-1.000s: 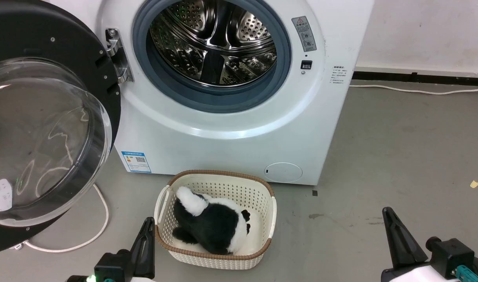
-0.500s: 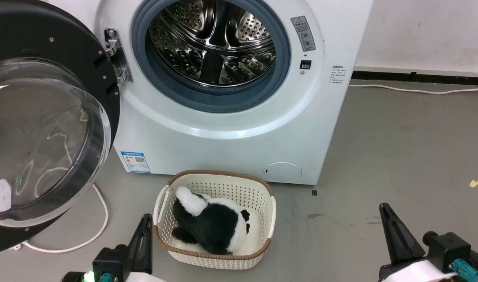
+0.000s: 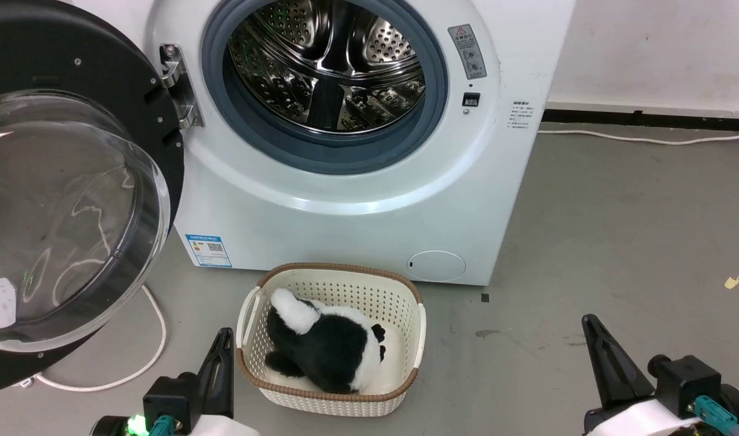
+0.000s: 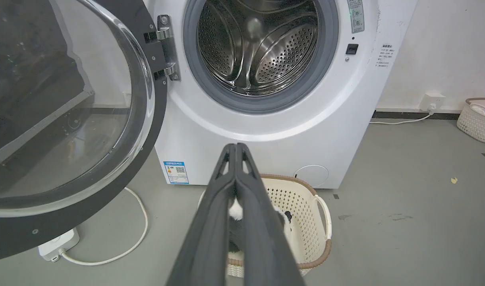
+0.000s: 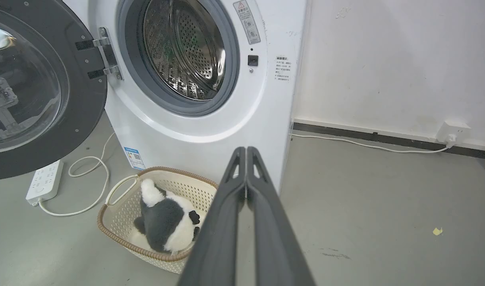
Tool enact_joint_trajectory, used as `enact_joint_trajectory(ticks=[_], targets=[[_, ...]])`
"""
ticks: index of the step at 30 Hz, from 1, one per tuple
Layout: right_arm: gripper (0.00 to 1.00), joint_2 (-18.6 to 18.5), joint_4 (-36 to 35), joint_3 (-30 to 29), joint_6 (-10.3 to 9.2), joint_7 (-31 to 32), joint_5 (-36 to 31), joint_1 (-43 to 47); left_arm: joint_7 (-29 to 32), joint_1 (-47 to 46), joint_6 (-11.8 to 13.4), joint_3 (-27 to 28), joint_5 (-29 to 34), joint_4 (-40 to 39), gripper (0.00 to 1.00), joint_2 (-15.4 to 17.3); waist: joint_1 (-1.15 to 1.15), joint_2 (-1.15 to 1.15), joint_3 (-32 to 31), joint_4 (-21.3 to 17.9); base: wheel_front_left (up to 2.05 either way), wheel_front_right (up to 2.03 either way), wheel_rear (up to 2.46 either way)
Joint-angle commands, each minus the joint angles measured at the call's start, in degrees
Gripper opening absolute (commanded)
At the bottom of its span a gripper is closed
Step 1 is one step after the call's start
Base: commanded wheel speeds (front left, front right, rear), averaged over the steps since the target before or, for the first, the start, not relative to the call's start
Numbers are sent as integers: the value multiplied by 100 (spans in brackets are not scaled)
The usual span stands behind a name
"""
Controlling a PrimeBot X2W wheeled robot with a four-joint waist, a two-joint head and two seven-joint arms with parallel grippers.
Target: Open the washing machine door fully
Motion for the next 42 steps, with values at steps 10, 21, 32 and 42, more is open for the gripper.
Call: enact_joint_trajectory(ticks=[10,21,32,42], targets=[[0,14,-58,32,3,151,-105,-134,156,-187,-25,77,111,-48,0,-44,0,0,2,-12,0,0,0],[0,16,-87,49,3,280,-167,-173,284,-249,-41,132,173,-67,0,-56,0,0,5,-23,0,0,0],[0,18,-116,66,4,409,-229,-211,413,-311,-57,187,235,-85,0,-69,0,0,7,-35,0,0,0],[0,19,-140,80,4,514,-280,-243,518,-362,-70,231,286,-100,0,-79,0,0,8,-44,0,0,0]])
